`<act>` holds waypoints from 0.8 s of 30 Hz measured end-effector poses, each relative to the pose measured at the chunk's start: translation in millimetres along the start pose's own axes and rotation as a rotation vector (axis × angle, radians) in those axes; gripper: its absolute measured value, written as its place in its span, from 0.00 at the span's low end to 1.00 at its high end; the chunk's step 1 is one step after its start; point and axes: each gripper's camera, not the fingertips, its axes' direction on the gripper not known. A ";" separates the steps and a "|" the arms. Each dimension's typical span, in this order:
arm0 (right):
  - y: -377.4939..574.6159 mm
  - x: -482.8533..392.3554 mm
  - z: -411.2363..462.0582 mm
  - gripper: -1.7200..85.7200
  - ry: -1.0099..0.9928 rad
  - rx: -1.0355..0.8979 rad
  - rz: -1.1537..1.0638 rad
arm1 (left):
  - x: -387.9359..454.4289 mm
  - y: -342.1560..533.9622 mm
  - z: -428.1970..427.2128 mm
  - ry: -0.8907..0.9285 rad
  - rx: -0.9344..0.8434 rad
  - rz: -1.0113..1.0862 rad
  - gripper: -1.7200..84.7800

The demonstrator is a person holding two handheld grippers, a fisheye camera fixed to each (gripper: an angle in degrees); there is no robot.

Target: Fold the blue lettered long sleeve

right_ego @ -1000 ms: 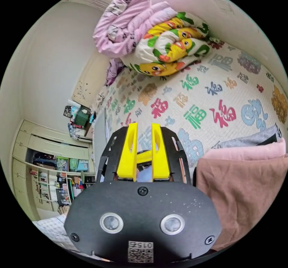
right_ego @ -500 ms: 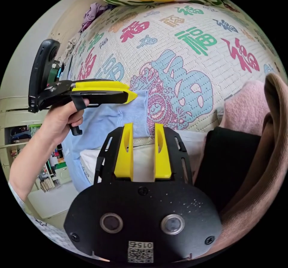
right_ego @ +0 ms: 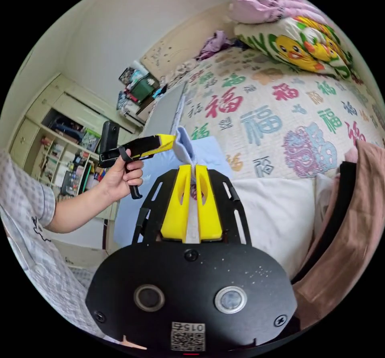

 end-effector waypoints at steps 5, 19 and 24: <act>5.0 -150.3 38.1 0.03 0.052 -0.111 -0.191 | -60.1 137.4 -122.6 0.183 0.226 -0.499 0.29; 8.8 -499.6 141.2 0.02 -0.091 -0.360 -0.492 | -157.3 327.7 -350.3 0.183 0.385 -0.644 0.02; 33.9 -586.3 189.5 0.01 -0.129 -0.486 -0.433 | -195.1 416.3 -434.0 0.051 0.333 -0.735 0.02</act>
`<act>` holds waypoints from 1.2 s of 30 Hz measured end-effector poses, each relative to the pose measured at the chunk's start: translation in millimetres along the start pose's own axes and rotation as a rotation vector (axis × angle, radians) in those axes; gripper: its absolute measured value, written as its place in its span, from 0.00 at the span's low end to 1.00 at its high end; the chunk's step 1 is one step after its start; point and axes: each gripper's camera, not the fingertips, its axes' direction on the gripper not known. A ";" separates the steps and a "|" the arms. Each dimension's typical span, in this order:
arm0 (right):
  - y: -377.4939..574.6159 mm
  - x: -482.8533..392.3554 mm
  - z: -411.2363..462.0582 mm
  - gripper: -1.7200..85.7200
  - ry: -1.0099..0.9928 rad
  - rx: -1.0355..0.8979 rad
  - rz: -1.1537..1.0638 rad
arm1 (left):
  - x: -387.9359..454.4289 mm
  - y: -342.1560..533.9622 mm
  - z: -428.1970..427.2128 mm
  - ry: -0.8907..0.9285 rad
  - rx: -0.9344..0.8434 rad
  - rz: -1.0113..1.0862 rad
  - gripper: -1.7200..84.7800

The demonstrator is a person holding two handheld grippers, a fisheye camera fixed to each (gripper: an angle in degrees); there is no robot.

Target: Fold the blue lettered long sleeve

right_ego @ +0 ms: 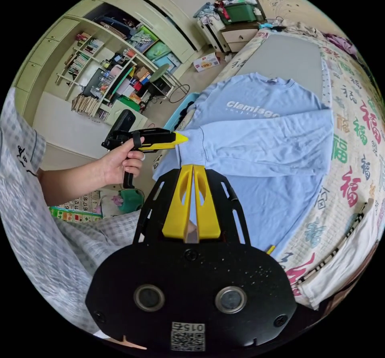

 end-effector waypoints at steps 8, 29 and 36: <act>-10.5 -12.6 15.1 0.01 0.081 -0.087 0.251 | -75.1 6.9 -50.1 -0.059 -0.061 -0.095 0.02; 87.1 221.8 -17.8 0.12 -0.333 0.377 0.943 | 62.2 -179.6 64.9 -0.412 -0.221 0.325 0.15; 100.2 231.4 6.0 0.11 -0.426 0.388 1.037 | 130.5 -299.0 244.8 -0.373 -0.271 0.444 0.16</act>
